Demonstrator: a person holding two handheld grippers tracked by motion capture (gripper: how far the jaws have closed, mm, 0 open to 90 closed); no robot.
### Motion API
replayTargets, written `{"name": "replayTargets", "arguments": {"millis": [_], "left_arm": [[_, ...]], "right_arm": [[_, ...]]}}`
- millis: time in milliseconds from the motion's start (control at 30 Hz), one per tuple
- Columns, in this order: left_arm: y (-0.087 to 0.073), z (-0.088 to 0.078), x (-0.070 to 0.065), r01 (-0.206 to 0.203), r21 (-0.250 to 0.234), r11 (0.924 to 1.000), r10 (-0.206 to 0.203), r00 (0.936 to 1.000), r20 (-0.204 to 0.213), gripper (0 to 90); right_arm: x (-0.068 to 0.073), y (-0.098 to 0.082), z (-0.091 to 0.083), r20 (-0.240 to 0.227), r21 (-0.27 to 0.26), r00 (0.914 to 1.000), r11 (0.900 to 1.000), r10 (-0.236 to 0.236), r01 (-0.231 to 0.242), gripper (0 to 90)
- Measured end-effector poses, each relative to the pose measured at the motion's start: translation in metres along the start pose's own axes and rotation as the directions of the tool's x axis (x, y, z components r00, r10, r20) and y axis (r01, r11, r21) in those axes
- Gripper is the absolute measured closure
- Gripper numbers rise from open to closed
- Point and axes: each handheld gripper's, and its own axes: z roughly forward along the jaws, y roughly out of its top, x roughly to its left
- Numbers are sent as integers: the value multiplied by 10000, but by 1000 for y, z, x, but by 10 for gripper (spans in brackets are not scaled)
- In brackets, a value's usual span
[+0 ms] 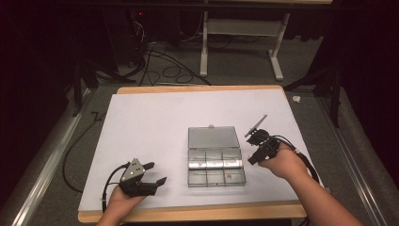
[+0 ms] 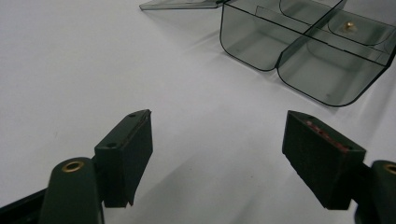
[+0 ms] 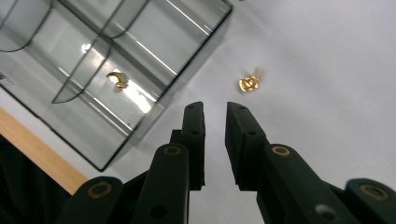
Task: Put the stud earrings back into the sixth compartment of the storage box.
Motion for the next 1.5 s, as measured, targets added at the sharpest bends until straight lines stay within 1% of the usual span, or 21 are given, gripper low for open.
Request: {"name": "replayTargets", "arguments": {"millis": [100, 133, 167, 400, 533, 567, 600, 633, 667, 767, 800, 833, 867, 967, 1000, 1067, 1100, 1133, 1233, 1400, 1500], "left_arm": [[0, 0, 0, 13, 10, 10000, -13, 10000, 11, 252], [0, 0, 0, 10, 26, 10000, -10, 10000, 29, 252], [0, 0, 0, 13, 30, 10000, -13, 10000, 32, 252], [0, 0, 1, 1, 66, 10000, -2, 10000, 47, 252], [0, 0, 1, -1, 58, 10000, 0, 10000, 62, 252], [0, 0, 1, 0, 54, 10000, 0, 10000, 66, 252], [0, 0, 1, -4, 53, 10000, 3, 10000, 69, 252], [0, 0, 1, -5, 50, 10000, 5, 10000, 72, 252], [0, 0, 1, -8, 51, 10000, 8, 10000, 76, 252], [0, 0, 1, 16, 12, 10000, -16, 10000, 73, 252], [0, 0, 1, 18, 17, 10000, -18, 10000, 83, 252], [0, 0, 1, 22, 13, 10000, -23, 10000, 82, 252], [0, 0, 1, 23, 9, 10000, -23, 10000, 83, 252], [0, 0, 1, 24, 9, 10000, -24, 10000, 82, 252], [0, 0, 1, 29, 1, 10000, -29, 10000, 75, 252], [0, 0, 1, 30, 1, 10000, -30, 10000, 71, 252], [0, 0, 1, 19, 11, 10000, -19, 10000, 69, 252], [0, 0, 0, 15, 3, 10000, -15, 10000, 52, 252], [0, 0, 0, 12, 15, 10000, -12, 10000, 46, 252], [0, -1, 0, 18, -12, 10000, -18, 10000, 27, 252], [0, -1, 0, 7, -10, 10000, -7, 10000, 25, 252]], "right_arm": [[-6, -2, 4, -39, 58, 9999, 9999, 131, -131, 786], [-5, -2, 5, -55, 156, 9988, 9987, 480, -479, 785], [-9, -2, 8, -53, 119, 9997, 9997, 219, -219, 784], [-15, 2, 22, -106, 259, 9995, 9992, 299, -296, 772], [-16, 6, 27, -21, 420, 9992, 9984, 391, -390, 760], [-17, 7, 29, -9, 382, 9994, 9987, 340, -339, 757], [-17, 8, 30, 24, 465, 9989, 9978, 472, -473, 756], [-19, 9, 31, -9, 436, 9993, 9984, 367, -367, 751], [-19, 10, 32, 33, 448, 9990, 9980, 455, -456, 747], [-21, 14, 36, 67, 472, 9992, 9981, 401, -404, 723], [-21, 15, 37, 107, 526, 9981, 9968, 599, -604, 716], [-23, 16, 38, 148, 491, 9984, 9973, 539, -546, 711], [-24, 17, 39, 182, 493, 9978, 9967, 634, -643, 710], [-27, 19, 41, 189, 477, 9978, 9968, 630, -638, 706], [-26, 19, 42, 203, 554, 9958, 9944, 888, -898, 707], [-28, 20, 44, 211, 586, 9981, 9965, 584, -595, 707], [-27, 21, 45, 218, 625, 9972, 9954, 720, -733, 707], [-27, 21, 45, 214, 616, 9978, 9961, 621, -633, 709], [-26, 22, 46, 250, 662, 9978, 9959, 606, -622, 714], [-27, 22, 48, 340, 728, 9980, 9958, 529, -552, 782], [-27, 21, 47, 312, 743, 9981, 9957, 541, -563, 789]]}}
